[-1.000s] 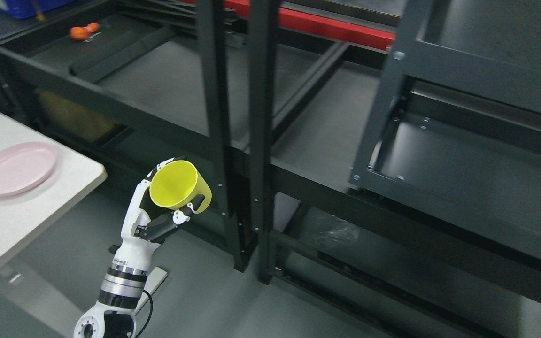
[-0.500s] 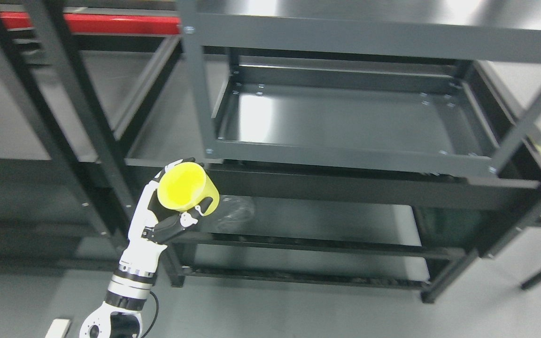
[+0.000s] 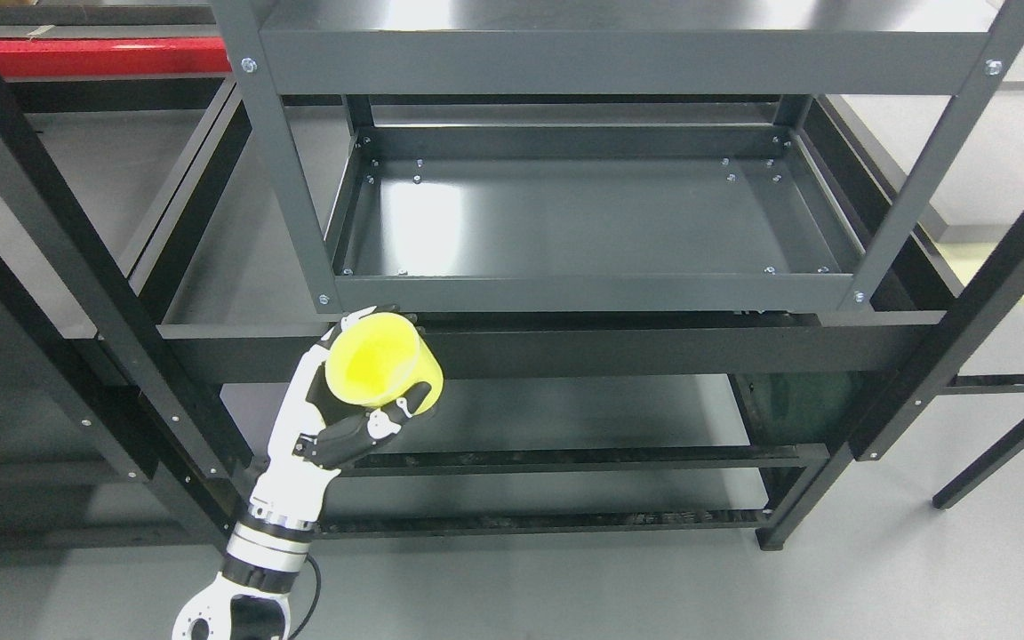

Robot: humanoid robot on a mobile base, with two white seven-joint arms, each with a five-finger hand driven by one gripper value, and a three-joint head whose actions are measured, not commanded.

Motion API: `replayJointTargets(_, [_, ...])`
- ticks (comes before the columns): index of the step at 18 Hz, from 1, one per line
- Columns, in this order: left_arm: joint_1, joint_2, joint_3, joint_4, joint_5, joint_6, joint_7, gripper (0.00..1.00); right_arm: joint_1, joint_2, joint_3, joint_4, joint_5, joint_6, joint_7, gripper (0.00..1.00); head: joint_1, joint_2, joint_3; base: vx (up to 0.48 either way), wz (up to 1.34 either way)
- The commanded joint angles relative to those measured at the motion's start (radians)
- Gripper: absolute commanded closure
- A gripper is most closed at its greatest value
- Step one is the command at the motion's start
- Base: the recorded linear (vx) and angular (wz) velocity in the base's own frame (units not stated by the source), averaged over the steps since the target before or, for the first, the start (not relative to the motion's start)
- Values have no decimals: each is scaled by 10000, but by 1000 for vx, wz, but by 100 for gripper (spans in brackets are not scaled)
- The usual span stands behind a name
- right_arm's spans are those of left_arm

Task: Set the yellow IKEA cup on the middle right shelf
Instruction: 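Hold the cup in the left hand while turning toward the shelves, then raise the cup with the left hand up onto the upper shelf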

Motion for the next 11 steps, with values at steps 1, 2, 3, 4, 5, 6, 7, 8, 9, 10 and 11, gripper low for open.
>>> replayJointTargets(1, [-114, 174, -1490, -188, 0, -368, -18, 98, 144, -175, 169, 1, -245, 8, 4, 1, 0, 0, 0, 69, 2])
replayJointTargets(2, [-130, 174, -1950, -265, 0, -461, -3, 98, 144, -175, 169, 1, -245, 8, 4, 1, 0, 0, 0, 69, 2])
replayJointTargets(3, [-145, 174, -2258, -296, 0, -522, -3, 98, 144, -175, 169, 1, -245, 8, 4, 1, 0, 0, 0, 63, -161])
replayJointTargets(4, [-206, 174, -2504, -296, 0, -584, -3, 98, 144, -175, 169, 1, -245, 8, 4, 1, 0, 0, 0, 61, -192])
replayJointTargets(5, [-358, 174, -2674, -296, 0, -630, -3, 98, 144, -175, 169, 1, -245, 8, 4, 1, 0, 0, 0, 61, -192])
replayJointTargets(6, [-633, 174, -2842, -281, 0, -630, -3, 98, 144, -175, 169, 1, -245, 8, 4, 1, 0, 0, 0, 82, -187])
replayJointTargets(7, [-940, 174, -3072, -296, 0, -646, -3, 98, 144, -175, 169, 1, -245, 8, 4, 1, 0, 0, 0, 82, -187])
replayJointTargets(8, [-1231, 174, -3348, -281, 0, -631, -3, 98, 144, -175, 169, 1, -245, 8, 4, 1, 0, 0, 0, 83, -194])
replayJointTargets(9, [-1629, 174, -3760, -281, 0, -630, -3, 98, 144, -175, 169, 1, -245, 8, 4, 1, 0, 0, 0, 83, -194])
replayJointTargets(10, [-2119, 174, -4114, -281, 0, -615, -3, 98, 144, -175, 169, 1, -245, 8, 4, 1, 0, 0, 0, 99, -137])
replayJointTargets(11, [-2640, 174, -4330, -281, 0, -585, -3, 98, 144, -175, 169, 1, -245, 8, 4, 1, 0, 0, 0, 99, -137])
